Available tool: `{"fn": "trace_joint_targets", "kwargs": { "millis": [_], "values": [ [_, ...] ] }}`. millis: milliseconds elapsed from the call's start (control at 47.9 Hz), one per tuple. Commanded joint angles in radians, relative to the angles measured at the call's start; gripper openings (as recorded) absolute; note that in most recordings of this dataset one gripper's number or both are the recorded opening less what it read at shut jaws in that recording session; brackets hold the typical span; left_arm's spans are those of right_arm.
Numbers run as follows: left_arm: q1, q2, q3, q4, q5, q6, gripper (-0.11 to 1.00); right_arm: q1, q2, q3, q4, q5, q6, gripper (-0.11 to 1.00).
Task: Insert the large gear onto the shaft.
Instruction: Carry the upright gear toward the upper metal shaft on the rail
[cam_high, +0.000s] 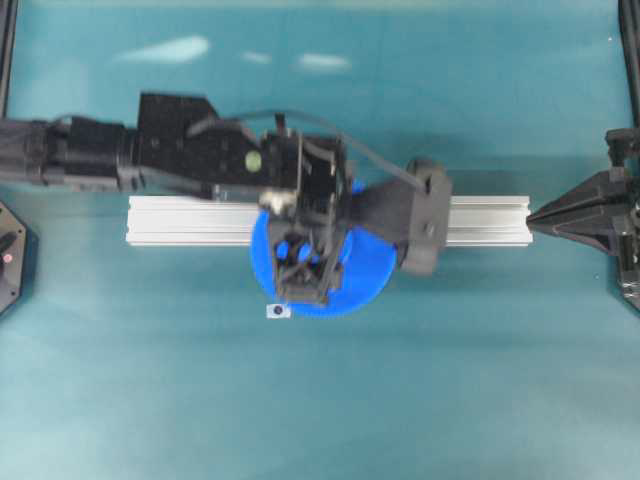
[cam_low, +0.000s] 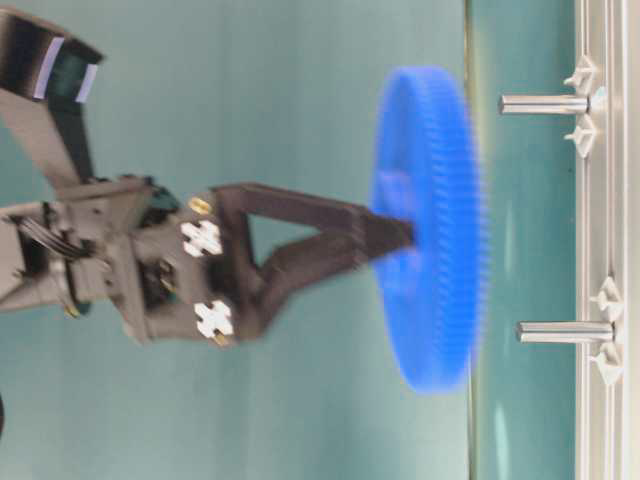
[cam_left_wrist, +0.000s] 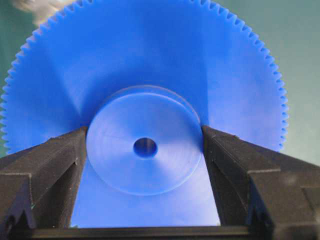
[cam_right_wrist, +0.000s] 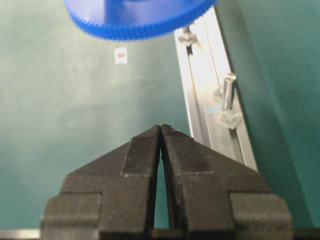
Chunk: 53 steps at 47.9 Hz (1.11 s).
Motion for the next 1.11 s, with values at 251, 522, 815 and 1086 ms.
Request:
{"fn": "trace_joint_targets", "kwargs": {
  "millis": [251,522,815,1086],
  "values": [
    [0.043,0.037,-0.133,0.003,0.015,0.078,0.76,-0.002,-0.006,-0.006,0.0,-0.005,0.008,0.12],
    [0.063,0.11,-0.218,0.005,0.015,0.135,0.76,-0.002,-0.009,-0.003,-0.003,-0.005,0.008,0.12],
    [0.091,0.186,-0.308,0.003,0.023,0.181,0.76,-0.002,-0.009,-0.003,-0.003,-0.005,0.009,0.12],
    [0.1,0.247,-0.368,0.003,0.038,0.196,0.76,-0.002,-0.009,-0.002,-0.002,-0.005,0.008,0.12]
  ]
}}
